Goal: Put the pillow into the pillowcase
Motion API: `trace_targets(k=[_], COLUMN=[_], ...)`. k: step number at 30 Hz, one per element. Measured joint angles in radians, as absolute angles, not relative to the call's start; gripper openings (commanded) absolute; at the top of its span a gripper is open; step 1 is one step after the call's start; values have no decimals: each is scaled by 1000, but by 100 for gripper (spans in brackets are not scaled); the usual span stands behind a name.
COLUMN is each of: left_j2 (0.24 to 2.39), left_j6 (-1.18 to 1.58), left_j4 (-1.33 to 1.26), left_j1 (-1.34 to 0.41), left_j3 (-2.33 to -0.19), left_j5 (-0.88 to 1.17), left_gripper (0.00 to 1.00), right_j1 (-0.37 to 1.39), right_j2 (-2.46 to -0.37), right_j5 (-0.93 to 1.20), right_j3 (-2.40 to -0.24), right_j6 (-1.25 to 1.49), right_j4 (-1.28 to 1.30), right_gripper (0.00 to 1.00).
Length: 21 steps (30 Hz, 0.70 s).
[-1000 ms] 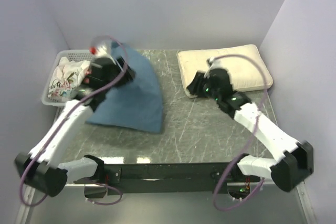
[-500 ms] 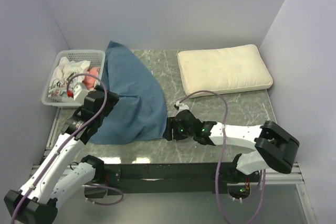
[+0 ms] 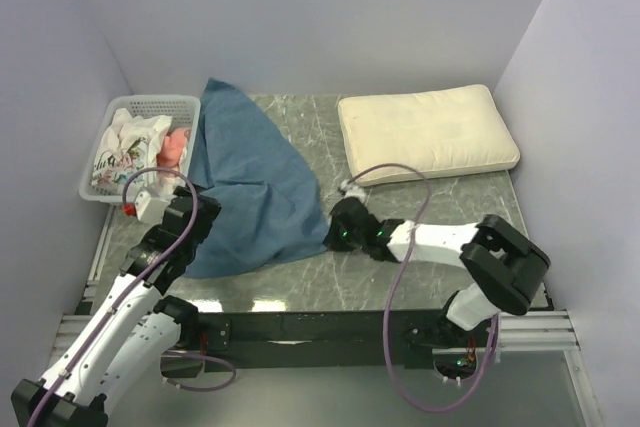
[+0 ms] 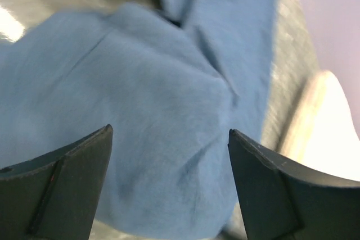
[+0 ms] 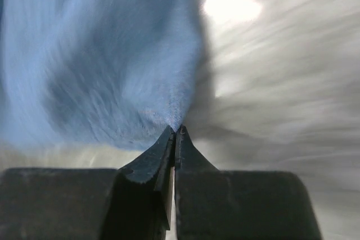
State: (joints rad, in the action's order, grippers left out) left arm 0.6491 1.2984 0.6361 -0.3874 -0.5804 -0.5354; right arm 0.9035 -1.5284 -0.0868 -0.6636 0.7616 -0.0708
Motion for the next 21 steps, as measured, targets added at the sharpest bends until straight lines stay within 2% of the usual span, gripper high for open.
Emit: trace_targets(k=[7, 12, 21], left_j2=[696, 751, 764], left_j6=[1159, 1146, 1282], left_j4=[434, 379, 458], left_j1=[-387, -446, -785], left_j3=[-528, -456, -405], left_j5=[-344, -279, -373], left_gripper=[77, 75, 72], right_j1=[573, 558, 559], right_j2=[-1317, -1323, -1384], right_j5=[-204, -216, -193], right_j3=[-762, -858, -872], right_j6=[651, 600, 559], right_j4=[124, 173, 237], right_gripper=[0, 0, 0])
